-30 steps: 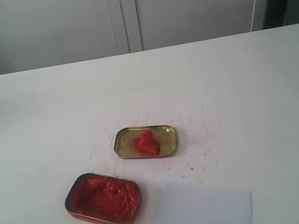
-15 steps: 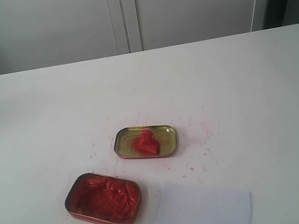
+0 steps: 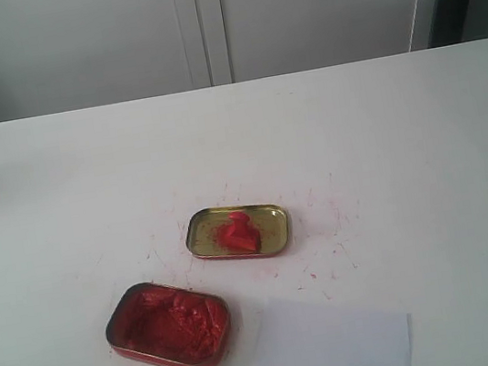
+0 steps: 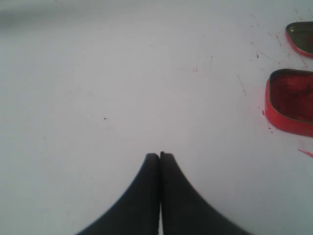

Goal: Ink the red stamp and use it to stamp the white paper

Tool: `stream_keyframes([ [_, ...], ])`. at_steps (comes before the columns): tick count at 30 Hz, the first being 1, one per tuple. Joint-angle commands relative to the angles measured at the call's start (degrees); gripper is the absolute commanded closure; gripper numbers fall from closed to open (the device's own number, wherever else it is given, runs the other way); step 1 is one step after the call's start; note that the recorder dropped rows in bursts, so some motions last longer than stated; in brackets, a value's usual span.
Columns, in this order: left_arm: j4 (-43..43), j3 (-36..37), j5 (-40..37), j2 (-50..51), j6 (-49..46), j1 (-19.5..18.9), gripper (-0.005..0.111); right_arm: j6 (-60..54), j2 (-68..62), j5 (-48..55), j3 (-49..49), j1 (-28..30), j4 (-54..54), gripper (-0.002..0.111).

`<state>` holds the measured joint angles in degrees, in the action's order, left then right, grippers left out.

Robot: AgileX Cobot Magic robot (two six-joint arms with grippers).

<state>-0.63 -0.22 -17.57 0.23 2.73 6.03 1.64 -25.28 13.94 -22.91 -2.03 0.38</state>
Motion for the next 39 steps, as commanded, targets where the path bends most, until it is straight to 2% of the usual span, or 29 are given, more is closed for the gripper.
stream_keyframes([
  [1, -0.9, 0.2, 0.1, -0.2, -0.1, -0.1, 0.107, -0.6, -5.2, 1.9, -3.1, -0.2, -0.4, 0.108],
  [17, -0.9, 0.2, 0.1, -0.2, 0.0, -0.1, 0.107, -0.6, -28.9, 13.3, -18.0, -0.2, 0.0, 0.108],
  [31, -0.9, 0.2, 0.1, -0.2, 0.0, -0.1, 0.107, -0.6, -51.5, 26.5, -36.0, -0.2, 1.3, 0.108],
  [39, -0.9, 0.2, 0.1, -0.2, 0.0, -0.1, 0.107, -2.7, -59.3, 30.4, -40.9, -1.0, 3.1, 0.108],
])
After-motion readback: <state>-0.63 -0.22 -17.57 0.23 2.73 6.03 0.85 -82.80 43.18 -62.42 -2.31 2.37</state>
